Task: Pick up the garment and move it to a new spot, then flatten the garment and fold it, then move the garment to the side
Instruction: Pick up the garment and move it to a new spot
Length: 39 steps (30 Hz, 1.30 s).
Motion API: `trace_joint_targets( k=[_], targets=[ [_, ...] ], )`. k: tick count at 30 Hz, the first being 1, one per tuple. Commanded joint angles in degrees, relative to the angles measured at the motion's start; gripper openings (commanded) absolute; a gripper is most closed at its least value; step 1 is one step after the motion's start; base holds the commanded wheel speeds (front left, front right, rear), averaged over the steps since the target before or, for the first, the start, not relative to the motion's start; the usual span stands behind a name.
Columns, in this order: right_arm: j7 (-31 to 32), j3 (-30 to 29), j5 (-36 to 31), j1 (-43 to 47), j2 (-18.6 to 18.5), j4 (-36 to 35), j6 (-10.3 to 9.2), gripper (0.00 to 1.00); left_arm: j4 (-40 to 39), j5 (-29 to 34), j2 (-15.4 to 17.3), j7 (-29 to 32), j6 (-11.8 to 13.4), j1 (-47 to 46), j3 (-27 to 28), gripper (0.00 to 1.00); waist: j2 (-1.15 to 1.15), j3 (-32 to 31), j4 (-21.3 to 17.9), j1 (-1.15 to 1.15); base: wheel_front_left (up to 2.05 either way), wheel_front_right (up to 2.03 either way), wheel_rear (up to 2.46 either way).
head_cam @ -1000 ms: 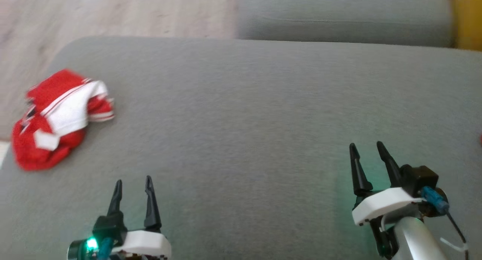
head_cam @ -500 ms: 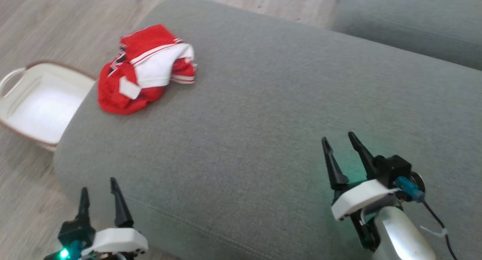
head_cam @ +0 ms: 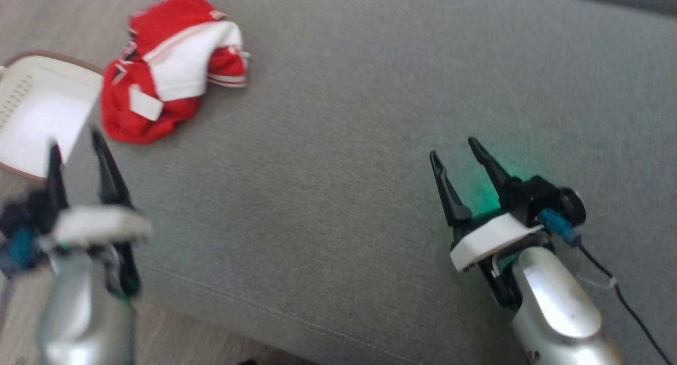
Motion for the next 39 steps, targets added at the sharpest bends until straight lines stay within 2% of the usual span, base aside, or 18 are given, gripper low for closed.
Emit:
trace_joint_targets(
  k=[1,5,11,20,25,26,27,33,39],
  targets=[
    [-0.6,1.6,-0.3,-2.2,0.0,-2.8,0.20,1.00,1.2,1.3,4.1,-0.3,-1.4,-5.4,1.8,1.00,0.00,4.8,-3.6,-0.01,0.00,0.00,0.00],
    [-0.6,3.1,-0.2,-3.4,-0.7,-5.2,0.20,1.00,8.8,2.6,7.9,-0.3,-3.1,-14.6,0.2,1.00,0.00,8.3,-6.5,-0.01,0.00,0.00,0.00],
    [-0.6,4.7,0.0,-4.4,-1.2,-8.2,0.20,1.00,19.4,3.5,11.5,1.0,-3.8,-23.3,-1.2,1.00,0.00,11.3,-10.7,-0.01,0.00,0.00,0.00],
    [-0.6,5.5,0.1,-4.6,-1.6,-10.8,0.20,1.00,31.2,3.4,13.7,5.1,-4.2,-27.7,-2.2,1.00,0.00,13.4,-14.1,-0.01,0.00,0.00,0.00],
    [-0.6,5.1,0.0,-4.9,-2.2,-11.2,0.20,1.00,36.7,3.6,14.3,8.5,-2.9,-29.1,-2.9,1.00,0.00,14.2,-14.7,-0.01,0.00,0.00,0.00],
    [-0.6,4.8,-0.1,-5.0,-2.2,-11.2,0.20,1.00,37.1,3.7,14.3,8.1,-2.7,-29.3,-3.0,0.67,0.00,14.2,-14.7,-0.01,0.00,0.00,0.00],
    [-0.6,4.7,0.0,-5.0,-2.1,-11.2,0.20,1.00,37.3,3.7,14.4,7.3,-2.6,-29.5,-3.2,0.00,0.00,14.0,-14.8,-0.01,0.00,0.00,0.00],
    [-0.6,3.6,0.7,-4.9,-1.4,-10.7,0.20,1.00,34.7,3.7,15.1,1.3,-3.9,-32.2,-4.0,0.00,0.00,11.8,-15.6,-0.01,0.00,0.00,0.00],
    [-0.6,2.1,2.0,-4.0,-0.4,-10.5,0.20,1.00,26.6,5.2,13.9,-0.2,-5.6,-35.7,-7.9,0.00,0.00,8.4,-18.3,-0.01,0.00,0.00,0.00]
  ],
)
